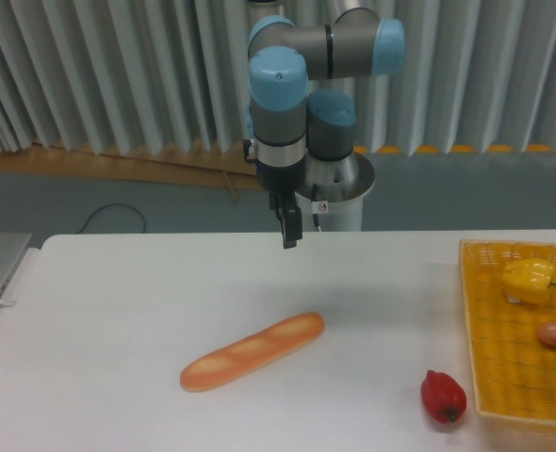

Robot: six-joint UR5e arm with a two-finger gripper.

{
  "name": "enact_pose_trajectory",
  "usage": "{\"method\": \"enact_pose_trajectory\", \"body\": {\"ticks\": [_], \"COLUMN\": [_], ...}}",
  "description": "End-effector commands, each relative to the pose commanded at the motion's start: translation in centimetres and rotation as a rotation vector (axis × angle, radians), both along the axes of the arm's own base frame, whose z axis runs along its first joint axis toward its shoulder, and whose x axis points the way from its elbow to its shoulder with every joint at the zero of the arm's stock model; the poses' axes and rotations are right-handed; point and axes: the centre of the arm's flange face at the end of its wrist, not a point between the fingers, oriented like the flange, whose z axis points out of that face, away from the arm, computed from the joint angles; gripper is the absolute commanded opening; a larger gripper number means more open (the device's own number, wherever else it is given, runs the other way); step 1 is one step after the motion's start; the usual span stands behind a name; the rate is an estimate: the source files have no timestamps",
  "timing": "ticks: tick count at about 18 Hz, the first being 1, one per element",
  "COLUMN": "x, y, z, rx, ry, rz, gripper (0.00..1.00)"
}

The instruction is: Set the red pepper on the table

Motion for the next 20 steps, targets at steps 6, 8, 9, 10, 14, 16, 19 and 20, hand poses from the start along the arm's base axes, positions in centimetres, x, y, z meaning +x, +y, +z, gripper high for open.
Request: {"method": "enact_pose_trajectory", "body": {"ticks": [6,8,9,10,14,16,19,20], "x": [0.0,0.2,0.5,0.6,1.2,1.7,3.3,3.5], "y": [-0.1,0.2,0.2,0.1,0.6,0.4,-1.1,-1.3], "z": [0.4,0.6,0.5,0.5,1.1,1.6,3.1,3.4], "rx": [-0.004,0.002,0.001,0.003,0.016,0.022,0.040,0.041], "ry": [0.025,0.027,0.026,0.027,0.040,0.047,0.067,0.067], "rz": [-0.009,-0.014,-0.021,-0.026,-0.047,-0.053,-0.055,-0.055], "gripper": [1.00,1.00,1.00,1.00,1.00,1.00,1.00,1.00]}}
